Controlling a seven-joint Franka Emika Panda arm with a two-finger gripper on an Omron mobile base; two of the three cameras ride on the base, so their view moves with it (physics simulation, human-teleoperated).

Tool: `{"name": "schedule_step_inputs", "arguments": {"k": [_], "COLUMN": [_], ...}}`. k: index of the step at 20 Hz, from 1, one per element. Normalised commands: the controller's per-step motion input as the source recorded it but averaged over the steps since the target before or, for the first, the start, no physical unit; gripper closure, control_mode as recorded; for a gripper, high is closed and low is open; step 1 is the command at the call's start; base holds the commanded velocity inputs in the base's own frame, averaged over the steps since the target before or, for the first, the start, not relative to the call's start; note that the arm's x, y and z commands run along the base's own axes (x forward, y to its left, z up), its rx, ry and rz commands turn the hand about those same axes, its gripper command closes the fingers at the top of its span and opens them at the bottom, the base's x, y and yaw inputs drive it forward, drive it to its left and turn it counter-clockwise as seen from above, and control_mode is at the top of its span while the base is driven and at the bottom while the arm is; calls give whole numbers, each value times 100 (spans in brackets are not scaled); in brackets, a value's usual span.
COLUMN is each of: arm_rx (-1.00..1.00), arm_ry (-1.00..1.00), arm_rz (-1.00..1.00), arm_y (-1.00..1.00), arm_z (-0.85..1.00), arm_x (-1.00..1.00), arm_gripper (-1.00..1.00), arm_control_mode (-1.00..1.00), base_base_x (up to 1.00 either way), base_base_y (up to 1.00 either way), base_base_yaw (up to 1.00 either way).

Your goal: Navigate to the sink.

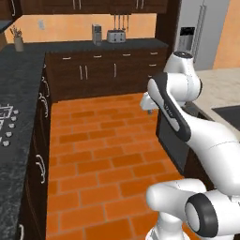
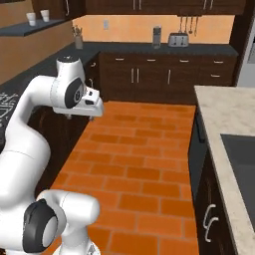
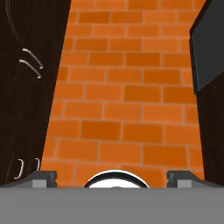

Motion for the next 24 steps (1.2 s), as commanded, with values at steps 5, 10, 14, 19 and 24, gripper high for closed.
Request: {"name": "schedule_step_inputs", "arguments": {"k": [5,10,14,19,24], "arm_rx": [0,0,0,0,0], "arm_ry": [0,0,0,0,0], "arm_rz": [0,0,0,0,0], "arm_y": [0,0,0,0,0], "arm_z": [0,0,0,0,0], "arm_x": [0,0,0,0,0], "arm_gripper": [-100,-100,-100,-100,-100], "arm_control_mode": [100,100,100,100,100], "base_base_x": [100,33,7,7,0], "base_base_y": [-8,-77,-78,-72,-37], "base_base_yaw": [-7,-45,-64,-65,-67]}}
